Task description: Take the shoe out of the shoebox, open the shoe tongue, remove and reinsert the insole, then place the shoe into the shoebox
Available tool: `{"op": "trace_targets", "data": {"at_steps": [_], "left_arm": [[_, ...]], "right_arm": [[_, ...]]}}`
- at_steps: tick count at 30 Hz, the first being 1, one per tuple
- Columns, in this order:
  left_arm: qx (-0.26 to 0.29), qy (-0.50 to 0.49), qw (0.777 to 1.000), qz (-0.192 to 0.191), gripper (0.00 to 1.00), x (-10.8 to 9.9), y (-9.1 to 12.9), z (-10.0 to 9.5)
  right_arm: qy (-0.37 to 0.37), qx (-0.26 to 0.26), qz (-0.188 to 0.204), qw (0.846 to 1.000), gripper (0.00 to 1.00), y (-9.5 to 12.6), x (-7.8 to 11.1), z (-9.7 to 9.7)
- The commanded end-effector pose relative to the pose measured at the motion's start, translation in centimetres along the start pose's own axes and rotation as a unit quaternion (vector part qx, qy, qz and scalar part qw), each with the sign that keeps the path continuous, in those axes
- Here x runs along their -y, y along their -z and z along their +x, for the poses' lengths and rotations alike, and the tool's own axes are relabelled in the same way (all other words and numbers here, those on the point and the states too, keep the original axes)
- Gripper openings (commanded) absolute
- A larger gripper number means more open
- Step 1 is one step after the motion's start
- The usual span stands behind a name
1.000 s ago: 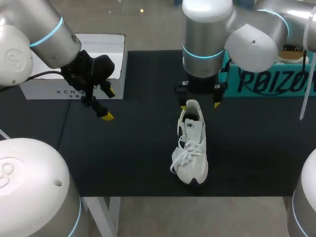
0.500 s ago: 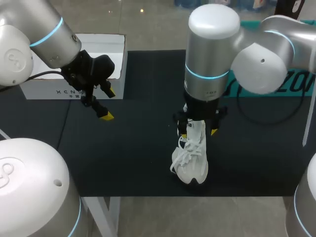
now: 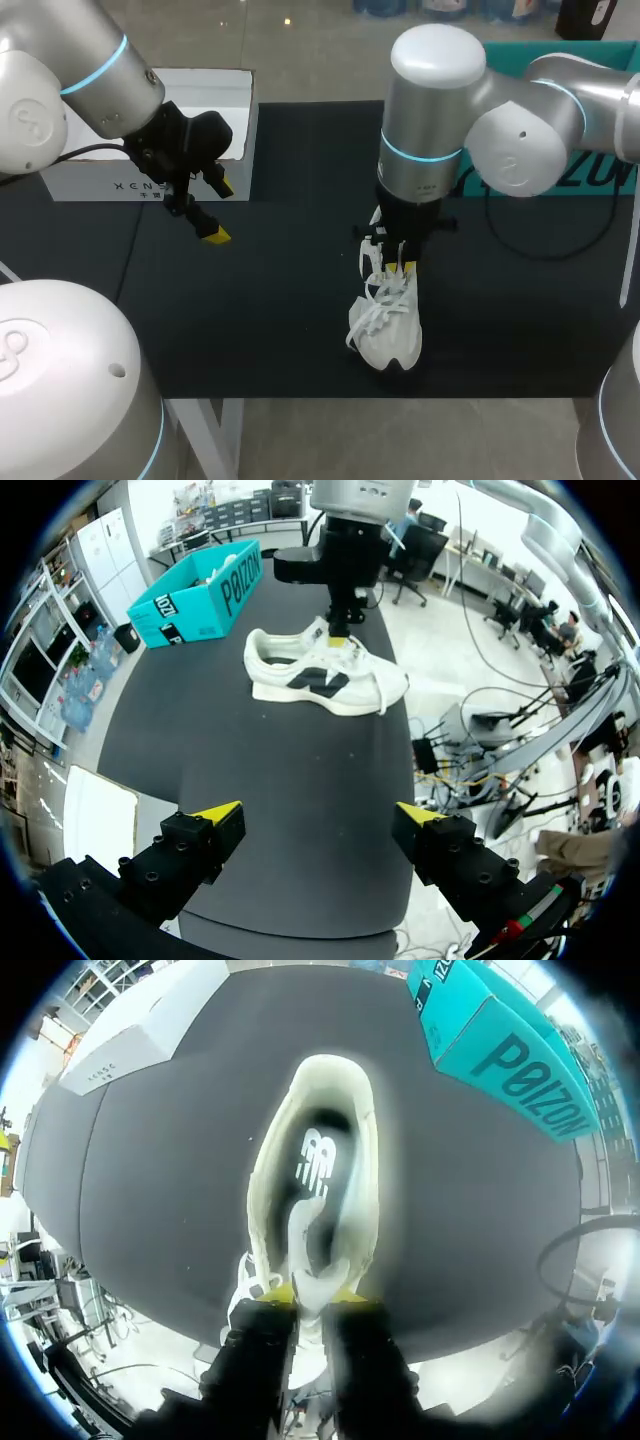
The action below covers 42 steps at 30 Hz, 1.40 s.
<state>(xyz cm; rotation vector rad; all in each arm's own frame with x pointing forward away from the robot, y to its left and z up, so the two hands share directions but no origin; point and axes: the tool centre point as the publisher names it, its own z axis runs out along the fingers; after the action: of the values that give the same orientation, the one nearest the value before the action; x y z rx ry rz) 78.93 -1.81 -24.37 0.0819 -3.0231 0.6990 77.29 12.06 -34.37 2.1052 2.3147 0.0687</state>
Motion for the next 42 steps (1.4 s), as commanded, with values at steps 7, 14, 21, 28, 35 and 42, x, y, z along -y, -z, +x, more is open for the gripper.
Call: {"op": "trace_targets", "data": {"at_steps": [7, 14, 21, 28, 35, 42], "left_arm": [[0.000, 0.000, 1.000, -0.002, 1.00, 0.0, 0.0, 0.0], [0.000, 0.000, 1.000, -0.002, 1.00, 0.0, 0.0, 0.0], [0.000, 0.000, 1.000, -0.002, 1.00, 0.0, 0.0, 0.0], [0.000, 0.000, 1.000, -0.002, 1.00, 0.0, 0.0, 0.0], [0.000, 0.000, 1.000, -0.002, 1.00, 0.0, 0.0, 0.0], [0.000, 0.000, 1.000, -0.002, 1.00, 0.0, 0.0, 0.0]], "right_arm": [[0.004, -0.003, -0.013, 1.000, 0.02, 0.7, -1.9, 0.4], [0.010, -0.002, -0.017, 1.000, 1.00, 1.5, -1.3, 1.2], [0.019, 0.006, -0.023, 1.000, 1.00, 3.0, -0.5, 1.0], [0.023, -0.005, -0.013, 1.000, 0.00, 2.6, 0.7, 0.8], [0.025, -0.006, 0.004, 1.000, 0.00, 0.7, 0.2, 0.8], [0.019, -0.013, 0.003, 1.000, 0.00, -0.4, -1.7, 0.6]]}}
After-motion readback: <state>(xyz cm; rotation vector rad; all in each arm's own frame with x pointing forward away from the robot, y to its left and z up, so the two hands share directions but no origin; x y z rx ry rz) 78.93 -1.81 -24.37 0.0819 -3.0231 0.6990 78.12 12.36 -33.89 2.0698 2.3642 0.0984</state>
